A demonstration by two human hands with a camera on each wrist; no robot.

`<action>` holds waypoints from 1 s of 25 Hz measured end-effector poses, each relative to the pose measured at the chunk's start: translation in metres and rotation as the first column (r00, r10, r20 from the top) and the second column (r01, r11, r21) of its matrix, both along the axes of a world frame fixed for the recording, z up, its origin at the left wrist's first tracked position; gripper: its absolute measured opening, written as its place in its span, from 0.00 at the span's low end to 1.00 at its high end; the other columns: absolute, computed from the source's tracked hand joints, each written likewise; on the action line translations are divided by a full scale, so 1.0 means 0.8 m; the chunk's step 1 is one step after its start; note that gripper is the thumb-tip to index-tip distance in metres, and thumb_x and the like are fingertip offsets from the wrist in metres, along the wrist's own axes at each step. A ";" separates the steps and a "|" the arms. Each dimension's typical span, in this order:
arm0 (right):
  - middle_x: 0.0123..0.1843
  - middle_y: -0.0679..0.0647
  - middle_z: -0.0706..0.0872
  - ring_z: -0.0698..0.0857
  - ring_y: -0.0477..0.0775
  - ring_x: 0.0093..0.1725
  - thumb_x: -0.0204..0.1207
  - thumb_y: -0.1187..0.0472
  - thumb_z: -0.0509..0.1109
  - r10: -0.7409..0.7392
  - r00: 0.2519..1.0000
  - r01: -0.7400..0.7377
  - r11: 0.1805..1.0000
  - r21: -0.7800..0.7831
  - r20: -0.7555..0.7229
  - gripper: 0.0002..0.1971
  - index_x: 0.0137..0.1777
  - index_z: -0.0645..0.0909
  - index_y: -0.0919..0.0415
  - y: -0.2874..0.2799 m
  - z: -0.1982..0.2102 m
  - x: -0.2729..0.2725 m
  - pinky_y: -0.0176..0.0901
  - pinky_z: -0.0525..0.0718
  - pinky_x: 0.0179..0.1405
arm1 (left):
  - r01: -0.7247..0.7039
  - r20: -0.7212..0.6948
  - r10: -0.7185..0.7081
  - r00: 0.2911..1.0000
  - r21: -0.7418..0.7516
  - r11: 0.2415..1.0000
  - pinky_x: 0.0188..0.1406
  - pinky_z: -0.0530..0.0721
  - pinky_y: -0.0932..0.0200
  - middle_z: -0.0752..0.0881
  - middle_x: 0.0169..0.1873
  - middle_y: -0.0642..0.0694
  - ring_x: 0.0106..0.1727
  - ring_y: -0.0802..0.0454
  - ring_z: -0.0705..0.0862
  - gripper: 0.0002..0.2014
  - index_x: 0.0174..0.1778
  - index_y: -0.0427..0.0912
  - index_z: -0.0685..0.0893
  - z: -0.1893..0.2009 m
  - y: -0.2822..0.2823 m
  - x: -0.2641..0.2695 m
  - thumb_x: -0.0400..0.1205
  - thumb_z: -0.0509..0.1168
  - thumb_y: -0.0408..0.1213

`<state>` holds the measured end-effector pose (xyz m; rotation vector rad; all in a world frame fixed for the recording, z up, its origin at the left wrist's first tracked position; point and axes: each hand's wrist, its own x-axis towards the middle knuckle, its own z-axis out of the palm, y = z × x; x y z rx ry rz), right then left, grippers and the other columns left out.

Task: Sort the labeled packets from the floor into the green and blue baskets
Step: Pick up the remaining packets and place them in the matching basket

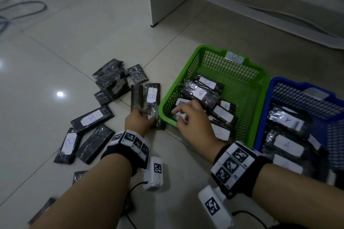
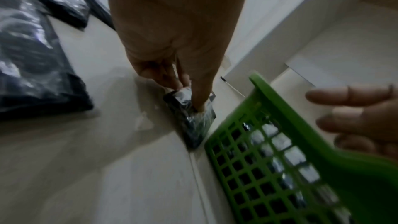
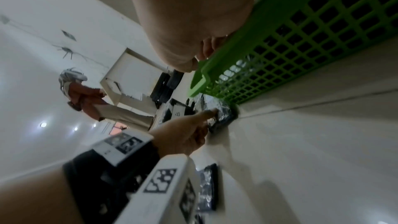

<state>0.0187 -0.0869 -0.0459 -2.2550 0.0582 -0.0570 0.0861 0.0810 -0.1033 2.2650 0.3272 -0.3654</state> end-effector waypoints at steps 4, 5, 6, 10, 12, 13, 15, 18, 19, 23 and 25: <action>0.45 0.53 0.77 0.74 0.49 0.50 0.70 0.73 0.65 0.178 0.970 -0.148 0.973 -0.178 0.167 0.12 0.47 0.85 0.60 0.034 -0.009 -0.013 0.31 0.69 0.48 | 0.015 -0.063 -0.029 0.998 -0.210 0.978 0.32 0.75 0.66 0.85 0.33 0.51 0.34 0.56 0.83 0.07 0.43 0.46 0.85 0.007 0.052 -0.014 0.74 0.74 0.40; 0.44 0.53 0.78 0.74 0.49 0.50 0.70 0.72 0.65 0.214 0.961 -0.177 0.963 -0.202 0.178 0.11 0.47 0.85 0.60 0.043 -0.012 -0.017 0.31 0.67 0.47 | -0.013 -0.080 -0.010 0.997 -0.284 0.959 0.30 0.75 0.67 0.85 0.33 0.50 0.32 0.56 0.81 0.06 0.43 0.45 0.84 0.010 0.067 -0.017 0.74 0.74 0.39; 0.43 0.53 0.79 0.75 0.49 0.49 0.70 0.72 0.65 0.248 0.954 -0.213 0.956 -0.202 0.168 0.11 0.46 0.85 0.60 0.055 -0.017 -0.021 0.31 0.68 0.47 | -0.049 -0.100 0.015 0.995 -0.349 0.936 0.30 0.77 0.64 0.86 0.35 0.48 0.31 0.55 0.81 0.06 0.43 0.44 0.84 0.012 0.087 -0.021 0.74 0.74 0.37; 0.48 0.57 0.82 0.79 0.57 0.54 0.72 0.70 0.65 0.365 0.926 -0.375 0.919 -0.118 -0.100 0.11 0.49 0.85 0.62 0.101 -0.046 -0.035 0.40 0.75 0.53 | -0.160 -0.103 0.124 0.987 -0.540 0.826 0.42 0.87 0.54 0.87 0.44 0.39 0.41 0.45 0.87 0.10 0.46 0.41 0.84 0.016 0.151 -0.048 0.72 0.74 0.26; 0.56 0.56 0.79 0.75 0.57 0.61 0.73 0.65 0.67 0.370 0.896 -0.413 0.897 -0.158 -0.244 0.14 0.59 0.82 0.60 0.124 -0.059 -0.036 0.38 0.71 0.58 | -0.159 -0.079 0.139 0.987 -0.574 0.803 0.50 0.89 0.52 0.88 0.45 0.41 0.46 0.46 0.87 0.11 0.47 0.38 0.85 0.026 0.169 -0.061 0.71 0.75 0.26; 0.58 0.56 0.76 0.73 0.56 0.63 0.73 0.61 0.69 0.361 0.890 -0.421 0.885 -0.198 -0.280 0.17 0.62 0.79 0.59 0.131 -0.064 -0.034 0.39 0.71 0.61 | -0.164 -0.084 0.143 0.986 -0.600 0.783 0.52 0.88 0.52 0.88 0.44 0.41 0.46 0.46 0.87 0.10 0.48 0.35 0.84 0.034 0.172 -0.066 0.72 0.74 0.29; 0.61 0.55 0.73 0.70 0.56 0.64 0.71 0.53 0.72 0.351 0.879 -0.446 0.845 -0.294 -0.324 0.23 0.66 0.75 0.57 0.145 -0.069 -0.030 0.44 0.73 0.64 | -0.198 -0.098 0.176 0.979 -0.635 0.747 0.49 0.88 0.56 0.88 0.44 0.40 0.46 0.46 0.87 0.12 0.50 0.30 0.84 0.047 0.179 -0.074 0.77 0.70 0.36; 0.59 0.55 0.72 0.70 0.57 0.62 0.68 0.53 0.73 0.332 0.880 -0.449 0.816 -0.365 -0.341 0.22 0.60 0.73 0.57 0.160 -0.069 -0.024 0.47 0.76 0.57 | -0.127 0.012 0.163 0.987 -0.570 0.812 0.47 0.87 0.61 0.88 0.50 0.42 0.46 0.50 0.87 0.08 0.49 0.33 0.85 0.055 0.193 -0.082 0.77 0.71 0.31; 0.57 0.55 0.73 0.72 0.57 0.59 0.69 0.56 0.72 0.308 0.890 -0.419 0.843 -0.338 -0.335 0.18 0.56 0.72 0.57 0.163 -0.066 -0.020 0.46 0.76 0.51 | -0.094 0.046 0.143 0.989 -0.557 0.825 0.49 0.88 0.58 0.87 0.55 0.42 0.47 0.50 0.88 0.09 0.50 0.36 0.85 0.057 0.198 -0.082 0.75 0.72 0.27; 0.43 0.49 0.80 0.81 0.54 0.42 0.76 0.61 0.69 0.177 0.945 -0.214 0.970 -0.113 -0.274 0.09 0.49 0.71 0.51 0.155 -0.046 0.001 0.41 0.74 0.36 | -0.067 0.107 0.167 0.980 -0.612 0.788 0.44 0.89 0.56 0.83 0.59 0.44 0.45 0.53 0.89 0.26 0.63 0.43 0.80 0.065 0.195 -0.073 0.71 0.72 0.19; 0.43 0.48 0.84 0.85 0.53 0.33 0.77 0.60 0.69 0.090 0.981 -0.089 0.996 0.011 -0.174 0.08 0.50 0.74 0.47 0.145 -0.026 0.008 0.44 0.82 0.30 | -0.081 0.119 0.202 0.972 -0.638 0.766 0.46 0.89 0.53 0.84 0.52 0.45 0.46 0.49 0.88 0.32 0.67 0.48 0.76 0.067 0.186 -0.064 0.70 0.73 0.19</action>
